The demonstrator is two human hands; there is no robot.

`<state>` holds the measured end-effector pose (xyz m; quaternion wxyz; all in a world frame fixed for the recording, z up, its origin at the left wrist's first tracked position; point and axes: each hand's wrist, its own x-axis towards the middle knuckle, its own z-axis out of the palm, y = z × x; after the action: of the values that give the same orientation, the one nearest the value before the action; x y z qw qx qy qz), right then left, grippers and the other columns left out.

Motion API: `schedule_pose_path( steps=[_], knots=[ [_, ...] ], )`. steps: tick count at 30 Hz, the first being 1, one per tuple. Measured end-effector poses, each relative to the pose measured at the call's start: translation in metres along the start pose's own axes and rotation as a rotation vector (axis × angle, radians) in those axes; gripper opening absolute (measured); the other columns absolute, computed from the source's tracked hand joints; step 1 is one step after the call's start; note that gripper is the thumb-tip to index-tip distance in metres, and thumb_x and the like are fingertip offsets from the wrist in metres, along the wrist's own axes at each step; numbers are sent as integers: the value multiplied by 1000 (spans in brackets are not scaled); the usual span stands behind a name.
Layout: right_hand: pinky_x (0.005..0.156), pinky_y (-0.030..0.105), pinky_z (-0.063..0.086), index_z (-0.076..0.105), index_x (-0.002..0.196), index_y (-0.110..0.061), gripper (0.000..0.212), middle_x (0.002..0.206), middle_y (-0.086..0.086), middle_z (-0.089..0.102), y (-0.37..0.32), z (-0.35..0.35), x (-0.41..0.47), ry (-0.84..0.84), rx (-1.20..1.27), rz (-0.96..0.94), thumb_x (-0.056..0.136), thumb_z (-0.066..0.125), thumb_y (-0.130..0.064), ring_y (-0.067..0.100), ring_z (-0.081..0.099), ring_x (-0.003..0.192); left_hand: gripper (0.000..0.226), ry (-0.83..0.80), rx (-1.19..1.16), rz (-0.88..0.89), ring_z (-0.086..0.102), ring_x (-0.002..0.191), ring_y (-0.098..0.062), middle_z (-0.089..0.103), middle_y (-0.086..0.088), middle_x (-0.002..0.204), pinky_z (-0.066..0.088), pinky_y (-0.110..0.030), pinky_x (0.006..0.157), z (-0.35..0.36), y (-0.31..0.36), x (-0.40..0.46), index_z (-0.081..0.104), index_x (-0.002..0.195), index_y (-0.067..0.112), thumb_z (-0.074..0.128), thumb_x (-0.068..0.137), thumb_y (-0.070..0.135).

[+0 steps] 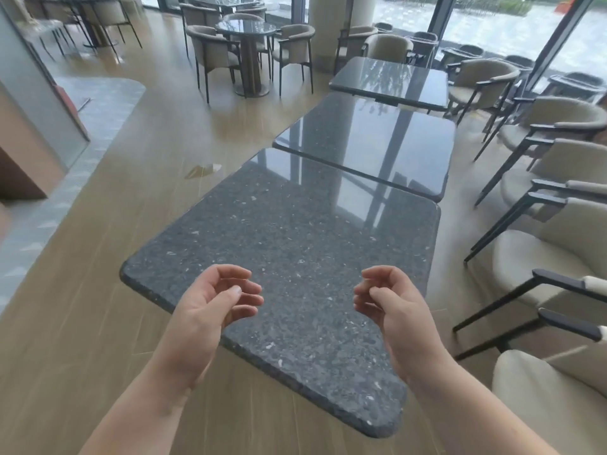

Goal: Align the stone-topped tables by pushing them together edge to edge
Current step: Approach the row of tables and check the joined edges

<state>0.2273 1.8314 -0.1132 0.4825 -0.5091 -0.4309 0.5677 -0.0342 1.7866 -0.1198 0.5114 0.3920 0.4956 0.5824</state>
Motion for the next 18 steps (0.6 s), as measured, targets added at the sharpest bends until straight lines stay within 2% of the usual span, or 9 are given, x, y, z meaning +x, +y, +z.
schedule_pose_path(
  steps=[5,10,14,18],
  knots=[
    [72,28,56,63,100,-12,26,81,-1,68,7,149,-21,-123,68,-68,86,45,0,16,64,75,22,85,3,9,70,87,-28,72,-14,95,58,-31,74,-131,40,-13,69,103,15,52,88,16],
    [73,29,56,62,101,-11,27,79,0,67,10,246,-26,-193,49,-81,79,46,-8,16,64,77,25,127,10,34,69,86,-27,71,-12,93,58,-33,75,-219,63,-21,64,108,8,51,88,15],
    [75,31,55,62,101,-11,25,78,-1,67,13,300,-13,-207,19,-85,87,44,1,16,64,78,27,183,-16,54,70,83,-25,72,-10,89,58,-33,74,-267,79,-7,63,108,5,52,85,14],
    [75,31,56,61,102,-11,33,78,-1,67,20,350,14,-222,-1,-65,94,38,11,16,64,77,27,222,-35,66,69,81,-25,72,-11,88,59,-33,73,-314,93,25,63,108,4,53,85,14]
  ],
)
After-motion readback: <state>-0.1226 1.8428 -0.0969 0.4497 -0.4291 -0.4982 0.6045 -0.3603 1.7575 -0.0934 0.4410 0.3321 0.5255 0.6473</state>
